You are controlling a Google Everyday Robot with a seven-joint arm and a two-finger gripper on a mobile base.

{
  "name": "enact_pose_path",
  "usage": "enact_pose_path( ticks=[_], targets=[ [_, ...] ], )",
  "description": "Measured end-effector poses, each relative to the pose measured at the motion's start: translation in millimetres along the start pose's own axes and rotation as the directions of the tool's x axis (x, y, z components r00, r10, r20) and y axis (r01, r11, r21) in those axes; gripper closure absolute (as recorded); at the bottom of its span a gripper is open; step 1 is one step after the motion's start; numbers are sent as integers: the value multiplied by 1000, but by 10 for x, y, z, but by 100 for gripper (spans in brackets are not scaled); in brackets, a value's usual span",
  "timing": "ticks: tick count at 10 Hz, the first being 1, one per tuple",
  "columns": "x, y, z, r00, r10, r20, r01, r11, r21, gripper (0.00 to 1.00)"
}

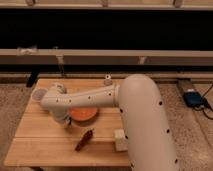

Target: Push the eraser across the table

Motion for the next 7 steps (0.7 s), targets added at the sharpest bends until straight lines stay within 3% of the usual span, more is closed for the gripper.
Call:
enact_pose_path(
  ticks=[7],
  targets=[
    [-22, 139, -68, 1000, -13, 18, 13, 999, -31, 100]
  ],
)
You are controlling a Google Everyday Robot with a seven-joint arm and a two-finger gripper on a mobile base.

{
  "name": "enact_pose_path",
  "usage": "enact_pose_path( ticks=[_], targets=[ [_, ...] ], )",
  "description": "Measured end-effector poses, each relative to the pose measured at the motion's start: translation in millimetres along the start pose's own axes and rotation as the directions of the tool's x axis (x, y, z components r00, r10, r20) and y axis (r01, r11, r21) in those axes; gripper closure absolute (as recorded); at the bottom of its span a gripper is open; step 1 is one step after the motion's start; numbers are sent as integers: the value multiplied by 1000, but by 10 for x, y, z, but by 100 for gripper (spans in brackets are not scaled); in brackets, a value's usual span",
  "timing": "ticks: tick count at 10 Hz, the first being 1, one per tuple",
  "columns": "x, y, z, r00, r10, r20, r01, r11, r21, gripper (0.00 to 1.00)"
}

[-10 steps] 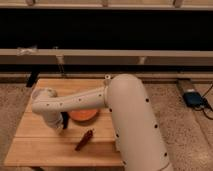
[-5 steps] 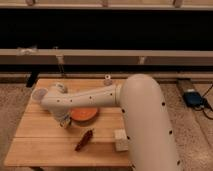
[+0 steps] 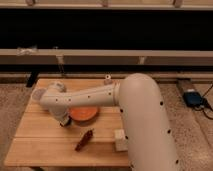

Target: Push the eraser across the table

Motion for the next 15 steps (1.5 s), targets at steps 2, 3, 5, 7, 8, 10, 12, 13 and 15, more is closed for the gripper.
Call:
enact_pose_path(
  ticks=[2, 3, 5, 7, 8, 10, 12, 13, 15],
  targets=[
    [19, -20, 2, 1000, -6, -4, 6, 1000, 2, 100],
    [56, -33, -5, 1000, -12, -8, 12, 1000, 1, 100],
    [111, -86, -25, 1000, -13, -14, 13, 1000, -1, 100],
    [148, -169, -43, 1000, -6, -22, 6, 1000, -3, 100],
    [154, -193, -36, 1000, -3, -25, 3, 1000, -1, 100],
    [161, -233, 14, 999, 5, -35, -4, 1000, 7, 100],
    [134, -265, 103, 999, 18, -44, -17, 1000, 21, 100],
    [108, -269, 147, 999, 23, -46, -22, 999, 27, 100],
    [36, -262, 208, 999, 30, -44, -28, 999, 38, 100]
  ],
)
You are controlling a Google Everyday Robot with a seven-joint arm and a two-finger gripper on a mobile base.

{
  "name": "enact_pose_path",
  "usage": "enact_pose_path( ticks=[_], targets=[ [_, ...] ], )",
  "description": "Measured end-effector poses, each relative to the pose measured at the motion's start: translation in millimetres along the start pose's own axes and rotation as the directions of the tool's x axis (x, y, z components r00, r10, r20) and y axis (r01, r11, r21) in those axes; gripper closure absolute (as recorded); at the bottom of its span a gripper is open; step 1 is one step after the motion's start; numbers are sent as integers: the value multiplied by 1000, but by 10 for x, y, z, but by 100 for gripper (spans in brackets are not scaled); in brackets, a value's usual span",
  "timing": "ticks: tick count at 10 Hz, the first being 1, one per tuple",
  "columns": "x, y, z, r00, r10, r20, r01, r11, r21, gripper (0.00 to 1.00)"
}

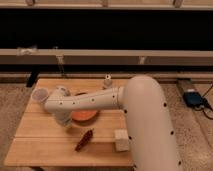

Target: Push the eraser across the table

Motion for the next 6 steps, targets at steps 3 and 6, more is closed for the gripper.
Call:
enact_pose_path(
  ticks=[3, 6],
  targets=[
    [-65, 103, 25, 1000, -15, 15, 15, 1000, 11, 100],
    [-180, 216, -17, 999, -31, 37, 31, 999, 7, 100]
  ],
)
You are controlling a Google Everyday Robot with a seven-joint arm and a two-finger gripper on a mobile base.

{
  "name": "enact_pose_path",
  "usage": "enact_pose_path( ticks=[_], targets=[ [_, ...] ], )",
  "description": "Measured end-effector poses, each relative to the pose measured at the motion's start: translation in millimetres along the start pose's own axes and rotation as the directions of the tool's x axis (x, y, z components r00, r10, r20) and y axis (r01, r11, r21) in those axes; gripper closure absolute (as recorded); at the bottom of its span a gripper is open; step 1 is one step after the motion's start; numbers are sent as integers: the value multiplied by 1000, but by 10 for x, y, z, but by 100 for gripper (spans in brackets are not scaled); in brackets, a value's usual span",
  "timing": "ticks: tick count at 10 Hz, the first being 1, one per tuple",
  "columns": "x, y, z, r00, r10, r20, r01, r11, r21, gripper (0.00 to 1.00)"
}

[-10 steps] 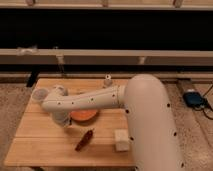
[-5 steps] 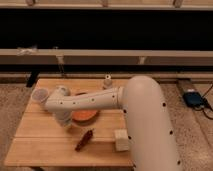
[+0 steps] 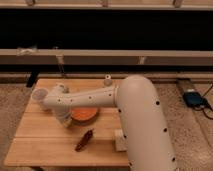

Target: Push the eraser across the table

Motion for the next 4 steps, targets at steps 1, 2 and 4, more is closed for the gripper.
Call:
enact_pose_path(
  ticks=[1, 2, 4],
  targets=[
    [-13, 25, -5, 1000, -5, 3, 5, 1000, 0, 100],
    [-32, 76, -23, 1000, -14, 10, 14, 1000, -2, 100],
    [-73, 182, -41, 999, -31, 21, 31, 1000, -4, 100]
  ],
)
